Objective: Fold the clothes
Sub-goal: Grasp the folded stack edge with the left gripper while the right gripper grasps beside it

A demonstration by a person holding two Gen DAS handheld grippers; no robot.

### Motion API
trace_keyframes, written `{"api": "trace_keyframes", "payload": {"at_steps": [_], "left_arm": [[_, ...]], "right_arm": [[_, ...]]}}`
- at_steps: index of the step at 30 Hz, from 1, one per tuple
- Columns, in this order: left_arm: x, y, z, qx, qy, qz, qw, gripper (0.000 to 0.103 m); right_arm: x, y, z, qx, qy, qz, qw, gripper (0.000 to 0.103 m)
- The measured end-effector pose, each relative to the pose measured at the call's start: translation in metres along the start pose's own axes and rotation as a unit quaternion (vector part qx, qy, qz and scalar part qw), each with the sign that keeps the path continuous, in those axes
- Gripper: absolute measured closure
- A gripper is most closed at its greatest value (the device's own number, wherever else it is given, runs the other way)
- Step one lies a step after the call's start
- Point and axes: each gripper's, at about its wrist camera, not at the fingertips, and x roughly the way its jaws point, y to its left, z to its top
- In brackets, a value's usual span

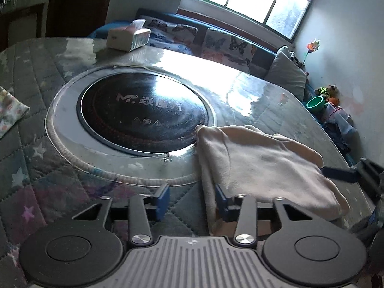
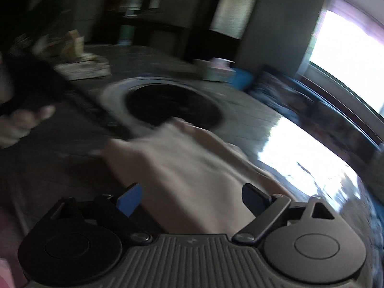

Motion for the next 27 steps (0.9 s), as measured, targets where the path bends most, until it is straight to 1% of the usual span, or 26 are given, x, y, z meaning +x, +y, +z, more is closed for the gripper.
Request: {"api": "trace_keyframes", "payload": {"at_steps": [2, 4, 6, 8, 9, 11, 12, 13, 14, 15, 17, 18, 20, 23, 25, 27], "left_arm": [[0.001, 0.003, 0.002, -0.010, 0.005, -0.002, 0.9999, 0.061], [0.000, 0.007, 0.004, -0.023, 0.006, -0.004, 0.9997, 0.061], [0.000, 0.011, 0.007, -0.041, 0.008, -0.010, 0.9991, 0.061], [0.001, 0.013, 0.008, -0.055, 0.011, -0.015, 0.9983, 0.061], [0.001, 0.014, 0.009, -0.060, 0.012, -0.016, 0.9980, 0.061], [0.001, 0.015, 0.010, -0.069, 0.014, -0.020, 0.9974, 0.061], [0.001, 0.016, 0.010, -0.073, 0.015, -0.023, 0.9969, 0.061], [0.002, 0.017, 0.011, -0.079, 0.017, -0.026, 0.9964, 0.061], [0.002, 0.017, 0.011, -0.085, 0.019, -0.030, 0.9958, 0.061], [0.003, 0.018, 0.012, -0.091, 0.020, -0.033, 0.9951, 0.061], [0.004, 0.018, 0.013, -0.104, 0.022, -0.041, 0.9935, 0.059], [0.005, 0.018, 0.014, -0.110, 0.022, -0.045, 0.9927, 0.058], [0.006, 0.018, 0.015, -0.122, 0.023, -0.054, 0.9908, 0.057], [0.009, 0.019, 0.016, -0.150, 0.028, -0.066, 0.9860, 0.051], [0.012, 0.021, 0.017, -0.177, 0.031, -0.076, 0.9807, 0.046], [0.016, 0.023, 0.018, -0.208, 0.036, -0.090, 0.9734, 0.042]], "right_arm": [[0.006, 0.011, 0.007, -0.026, -0.001, 0.025, 0.999, 0.021], [0.012, 0.020, 0.014, -0.046, -0.001, 0.050, 0.998, 0.024], [0.018, 0.028, 0.018, -0.066, -0.001, 0.064, 0.996, 0.029], [0.025, 0.037, 0.021, -0.091, 0.001, 0.073, 0.993, 0.034], [0.027, 0.041, 0.021, -0.101, 0.002, 0.076, 0.992, 0.035], [0.032, 0.045, 0.023, -0.115, 0.005, 0.081, 0.990, 0.039], [0.036, 0.049, 0.025, -0.121, 0.005, 0.083, 0.989, 0.039], [0.037, 0.050, 0.027, -0.126, 0.006, 0.084, 0.988, 0.044], [0.039, 0.051, 0.028, -0.128, 0.009, 0.083, 0.988, 0.053], [0.042, 0.053, 0.030, -0.129, 0.012, 0.082, 0.988, 0.056], [0.044, 0.052, 0.031, -0.125, 0.018, 0.082, 0.989, 0.070], [0.045, 0.050, 0.031, -0.117, 0.018, 0.081, 0.990, 0.074], [0.043, 0.043, 0.033, -0.094, 0.014, 0.085, 0.992, 0.087], [0.035, 0.028, 0.037, -0.045, 0.005, 0.097, 0.994, 0.089], [0.028, 0.017, 0.039, -0.013, -0.003, 0.109, 0.994, 0.089], [0.025, 0.009, 0.040, 0.012, -0.008, 0.116, 0.993, 0.090]]}}
